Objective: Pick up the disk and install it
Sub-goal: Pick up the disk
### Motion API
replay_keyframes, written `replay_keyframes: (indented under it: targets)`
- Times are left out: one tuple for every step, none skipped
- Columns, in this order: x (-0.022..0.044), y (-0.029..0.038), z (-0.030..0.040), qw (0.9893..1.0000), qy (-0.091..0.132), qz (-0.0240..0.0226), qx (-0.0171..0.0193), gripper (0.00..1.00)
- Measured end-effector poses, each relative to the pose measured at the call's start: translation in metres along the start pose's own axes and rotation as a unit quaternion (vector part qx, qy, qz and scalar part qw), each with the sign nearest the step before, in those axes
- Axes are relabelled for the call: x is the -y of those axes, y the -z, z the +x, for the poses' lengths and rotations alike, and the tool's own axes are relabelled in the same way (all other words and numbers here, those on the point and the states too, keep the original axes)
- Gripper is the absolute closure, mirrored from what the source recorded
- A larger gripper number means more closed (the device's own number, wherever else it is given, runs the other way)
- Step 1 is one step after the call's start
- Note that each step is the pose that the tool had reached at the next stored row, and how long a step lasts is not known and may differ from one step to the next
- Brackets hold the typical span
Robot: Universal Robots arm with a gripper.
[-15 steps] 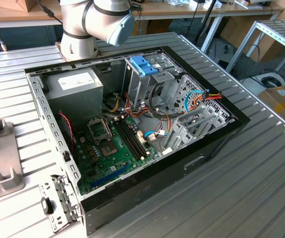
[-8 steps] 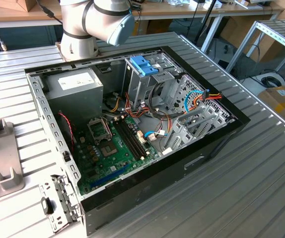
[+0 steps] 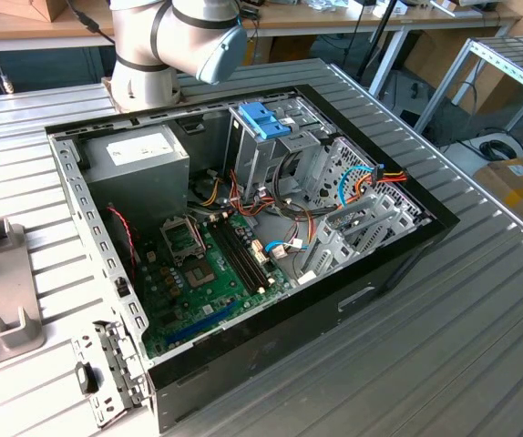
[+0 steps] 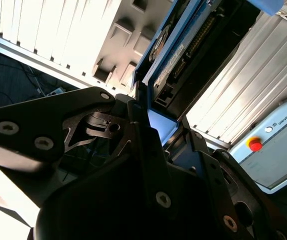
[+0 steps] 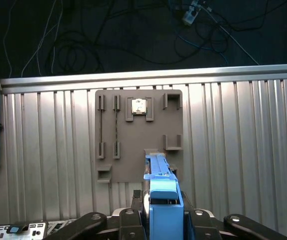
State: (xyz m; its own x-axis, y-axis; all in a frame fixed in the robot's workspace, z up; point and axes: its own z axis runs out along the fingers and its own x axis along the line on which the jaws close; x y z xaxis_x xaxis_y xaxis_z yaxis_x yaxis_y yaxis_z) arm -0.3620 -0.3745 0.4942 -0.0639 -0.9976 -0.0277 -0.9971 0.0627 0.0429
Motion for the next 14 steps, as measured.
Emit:
replay_keyframes:
  targets:
    - [0.0002, 0.0, 0.0, 1.0, 0.0, 0.0, 0.0, 0.63]
    - [0.0003, 0.0, 0.0, 1.0, 0.0, 0.0, 0.0, 0.63]
    - [0.0004, -0.0001, 0.0002, 1.0, 0.0, -0.0001, 0.0, 0.63]
    - [0.0005, -0.0001, 0.0003, 1.0, 0.0, -0.0001, 0.0, 0.63]
    - [0.0006, -0.0002, 0.0006, 1.0, 0.0, 0.0, 0.0, 0.63]
    - [0.0007, -0.0002, 0.0008, 1.0, 0.0, 0.0, 0.0, 0.63]
    - [0.001, -0.0002, 0.001, 1.0, 0.0, 0.0, 0.0, 0.63]
    - [0.0016, -0.0002, 0.0011, 1.0, 0.0, 0.0, 0.0, 0.63]
    - [0.0021, -0.0001, 0.0011, 1.0, 0.0, 0.0, 0.0, 0.63]
    - [0.0029, -0.0002, 0.0011, 1.0, 0.0, 0.0, 0.0, 0.63]
    - [0.0036, -0.0001, 0.0011, 1.0, 0.0, 0.0, 0.0, 0.63]
    - [0.0048, -0.0001, 0.0011, 1.0, 0.0, 0.0, 0.0, 0.63]
    - [0.0053, -0.0002, 0.001, 1.0, 0.0, 0.0, 0.0, 0.63]
    - [0.0057, -0.0002, 0.001, 1.0, 0.0, 0.0, 0.0, 0.63]
